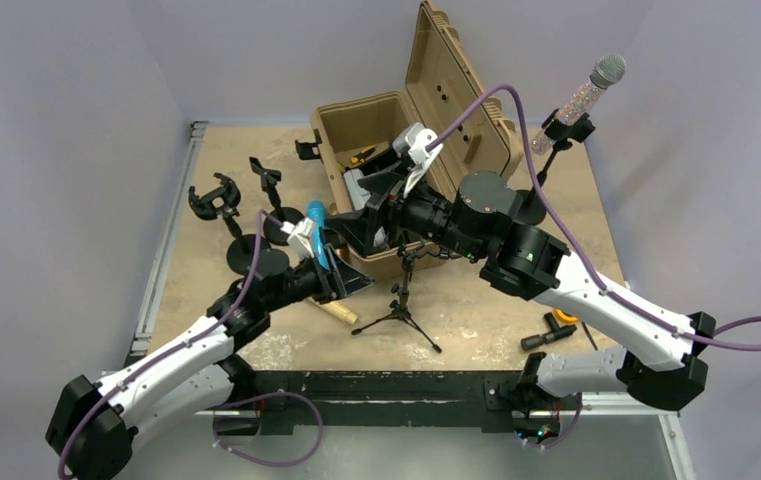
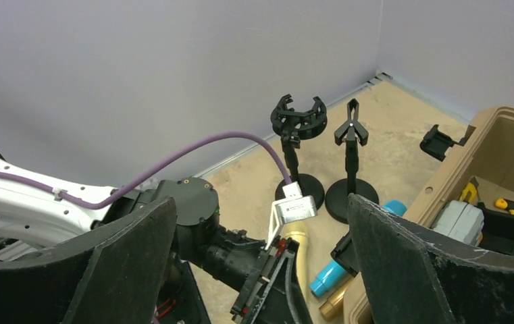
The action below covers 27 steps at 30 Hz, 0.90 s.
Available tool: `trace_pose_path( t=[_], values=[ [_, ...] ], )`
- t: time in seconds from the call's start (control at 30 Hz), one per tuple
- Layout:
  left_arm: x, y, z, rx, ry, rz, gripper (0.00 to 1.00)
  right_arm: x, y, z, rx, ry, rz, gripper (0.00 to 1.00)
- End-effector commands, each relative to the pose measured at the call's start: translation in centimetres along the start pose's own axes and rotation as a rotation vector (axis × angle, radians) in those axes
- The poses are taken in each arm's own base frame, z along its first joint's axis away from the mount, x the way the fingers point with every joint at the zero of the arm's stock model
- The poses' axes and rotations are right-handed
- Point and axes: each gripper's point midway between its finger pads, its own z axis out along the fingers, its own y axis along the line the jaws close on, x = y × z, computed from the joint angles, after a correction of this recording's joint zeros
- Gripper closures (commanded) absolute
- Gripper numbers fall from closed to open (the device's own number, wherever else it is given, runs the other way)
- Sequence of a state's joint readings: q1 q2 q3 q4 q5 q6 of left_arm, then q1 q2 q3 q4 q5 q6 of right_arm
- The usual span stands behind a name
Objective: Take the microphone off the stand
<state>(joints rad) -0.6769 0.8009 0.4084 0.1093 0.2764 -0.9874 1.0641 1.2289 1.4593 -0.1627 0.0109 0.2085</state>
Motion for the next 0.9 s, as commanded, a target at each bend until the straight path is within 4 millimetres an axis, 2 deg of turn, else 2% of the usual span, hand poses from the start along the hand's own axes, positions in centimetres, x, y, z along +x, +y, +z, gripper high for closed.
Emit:
trace_pose_path(
  t=[0.0, 0.1, 0.2, 0.3, 0.37, 0.47, 0.73, 0.87],
  values=[
    [0.7, -3.7, 0.0, 0.064, 0.129, -0.375, 0.28, -3.1, 0.0, -1.2, 0.015, -0.117, 0.018, 0.04],
    [0.4, -4.2, 0.9, 0.072, 0.117, -0.590, 0.28, -3.7, 0.1, -2.0, 0.012, -0.144, 0.021, 0.04],
    [0.2, -4.9, 1.9, 0.060, 0.098, -0.695, 0.28, -4.6, 0.1, -2.9, 0.013, -0.177, 0.026, 0.04],
    [1.0, -5.1, 2.9, -0.018, 0.104, -0.770, 0.30, -5.0, -0.1, -3.6, 0.027, -0.194, 0.031, 0.04],
    [2.2, -5.3, 3.6, -0.070, 0.128, -0.793, 0.32, -5.0, -0.3, -4.0, 0.036, -0.203, 0.036, 0.04],
    [2.8, -4.3, 4.0, -0.152, 0.114, -0.799, 0.37, -5.1, -0.6, -4.7, 0.051, -0.214, 0.043, 0.04],
    [2.1, -2.5, 3.9, -0.333, 0.046, -0.735, 0.47, -5.2, -1.1, -6.2, 0.074, -0.238, 0.059, 0.04],
    [1.6, -3.0, 4.4, -0.353, 0.036, -0.730, 0.47, -5.0, -1.4, -6.5, 0.089, -0.242, 0.062, 0.04]
  ],
)
